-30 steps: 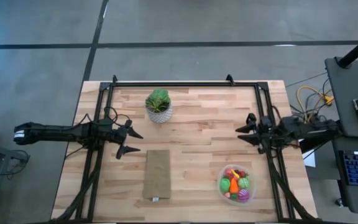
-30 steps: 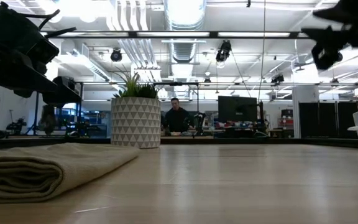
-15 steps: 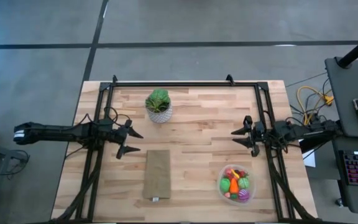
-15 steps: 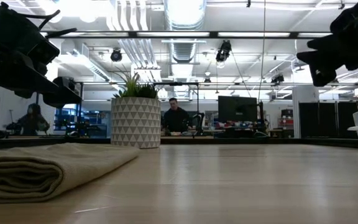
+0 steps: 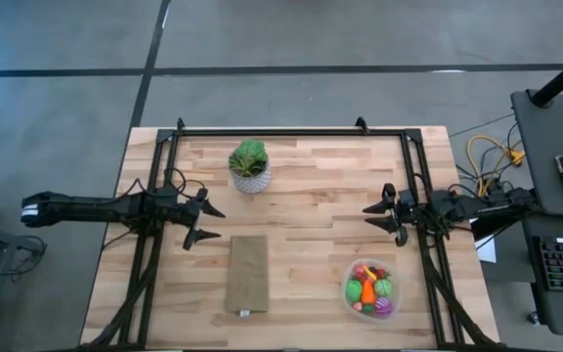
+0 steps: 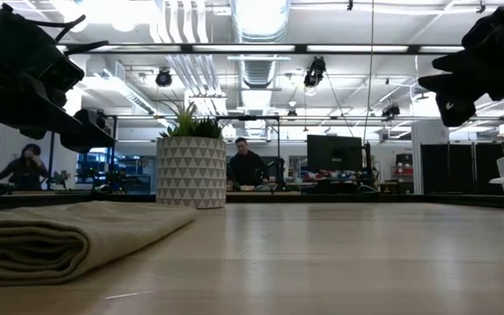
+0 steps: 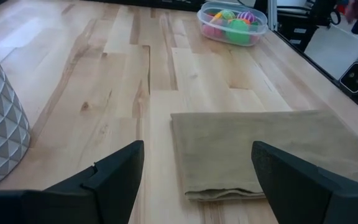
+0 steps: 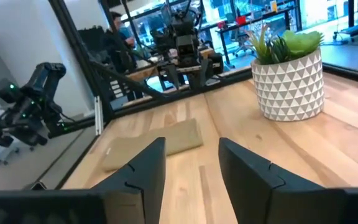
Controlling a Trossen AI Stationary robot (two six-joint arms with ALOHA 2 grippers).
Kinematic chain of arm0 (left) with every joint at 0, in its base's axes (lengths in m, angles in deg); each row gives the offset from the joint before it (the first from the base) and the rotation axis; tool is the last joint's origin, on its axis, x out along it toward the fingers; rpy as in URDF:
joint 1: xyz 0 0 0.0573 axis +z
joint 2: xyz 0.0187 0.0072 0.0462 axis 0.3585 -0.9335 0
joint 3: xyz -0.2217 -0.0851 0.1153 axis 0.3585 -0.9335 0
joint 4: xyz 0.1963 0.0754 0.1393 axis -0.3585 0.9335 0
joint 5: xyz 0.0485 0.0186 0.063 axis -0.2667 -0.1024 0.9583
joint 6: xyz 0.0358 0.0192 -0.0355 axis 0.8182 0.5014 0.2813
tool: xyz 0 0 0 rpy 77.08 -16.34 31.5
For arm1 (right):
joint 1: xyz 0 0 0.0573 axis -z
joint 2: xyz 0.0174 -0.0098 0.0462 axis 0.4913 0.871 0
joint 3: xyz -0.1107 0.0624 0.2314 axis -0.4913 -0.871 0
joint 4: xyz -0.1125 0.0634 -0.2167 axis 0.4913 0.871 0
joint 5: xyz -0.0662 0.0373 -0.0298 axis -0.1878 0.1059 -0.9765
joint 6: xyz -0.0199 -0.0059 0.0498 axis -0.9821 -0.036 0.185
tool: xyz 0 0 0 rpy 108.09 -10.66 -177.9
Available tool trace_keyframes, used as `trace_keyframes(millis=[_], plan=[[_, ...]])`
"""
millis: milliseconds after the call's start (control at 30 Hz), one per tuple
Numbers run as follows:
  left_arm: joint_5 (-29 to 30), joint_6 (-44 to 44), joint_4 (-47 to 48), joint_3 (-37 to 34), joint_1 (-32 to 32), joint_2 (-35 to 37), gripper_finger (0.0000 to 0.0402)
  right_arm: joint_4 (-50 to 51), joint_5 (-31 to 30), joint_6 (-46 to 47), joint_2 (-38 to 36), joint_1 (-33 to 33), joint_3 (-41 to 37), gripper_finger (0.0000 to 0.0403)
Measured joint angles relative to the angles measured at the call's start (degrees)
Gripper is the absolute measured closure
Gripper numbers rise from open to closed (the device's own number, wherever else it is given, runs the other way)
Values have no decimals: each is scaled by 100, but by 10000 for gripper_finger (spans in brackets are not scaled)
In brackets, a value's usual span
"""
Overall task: Pick and placing Produce into tupperware
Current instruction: Return to Home Position
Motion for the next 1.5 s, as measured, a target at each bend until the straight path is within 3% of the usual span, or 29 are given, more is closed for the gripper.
trace_keyframes(millis=[1500], plan=[[-4,2,1,-1,0,4,118,6,0,150,-4,0,2,268]])
